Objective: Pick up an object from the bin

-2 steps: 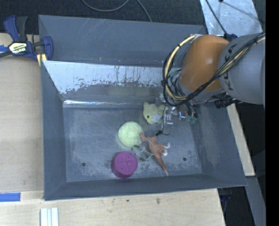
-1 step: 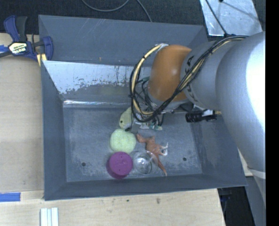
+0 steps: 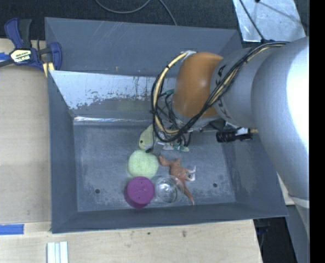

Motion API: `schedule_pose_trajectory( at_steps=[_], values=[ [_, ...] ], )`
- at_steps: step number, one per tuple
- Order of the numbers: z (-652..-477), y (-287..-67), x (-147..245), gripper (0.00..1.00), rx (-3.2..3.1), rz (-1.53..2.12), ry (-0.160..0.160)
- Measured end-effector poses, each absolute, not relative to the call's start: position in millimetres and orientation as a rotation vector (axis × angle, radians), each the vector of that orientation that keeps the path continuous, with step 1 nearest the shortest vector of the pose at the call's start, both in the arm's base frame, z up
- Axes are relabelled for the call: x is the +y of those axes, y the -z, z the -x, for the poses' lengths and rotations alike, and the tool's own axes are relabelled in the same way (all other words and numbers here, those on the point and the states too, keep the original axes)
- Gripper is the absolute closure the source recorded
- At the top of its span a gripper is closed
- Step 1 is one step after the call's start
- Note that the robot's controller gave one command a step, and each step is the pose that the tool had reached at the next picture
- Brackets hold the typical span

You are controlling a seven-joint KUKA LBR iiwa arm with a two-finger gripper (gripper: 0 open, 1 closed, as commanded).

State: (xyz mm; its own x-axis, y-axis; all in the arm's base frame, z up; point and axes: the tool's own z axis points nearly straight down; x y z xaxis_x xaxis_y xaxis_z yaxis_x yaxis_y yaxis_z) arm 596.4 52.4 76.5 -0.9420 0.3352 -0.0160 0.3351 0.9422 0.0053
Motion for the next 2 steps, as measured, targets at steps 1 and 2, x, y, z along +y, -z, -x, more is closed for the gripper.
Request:
schedule_pose_trajectory(
  at_steps=[1, 2],
  values=[
    [-595.5, -79.9, 52.1, 1.00, 3.082, -0.532, -0.002],
    [-592.9, -97.6, 51.7, 1.00, 3.094, -0.533, 0.002]
  ],
)
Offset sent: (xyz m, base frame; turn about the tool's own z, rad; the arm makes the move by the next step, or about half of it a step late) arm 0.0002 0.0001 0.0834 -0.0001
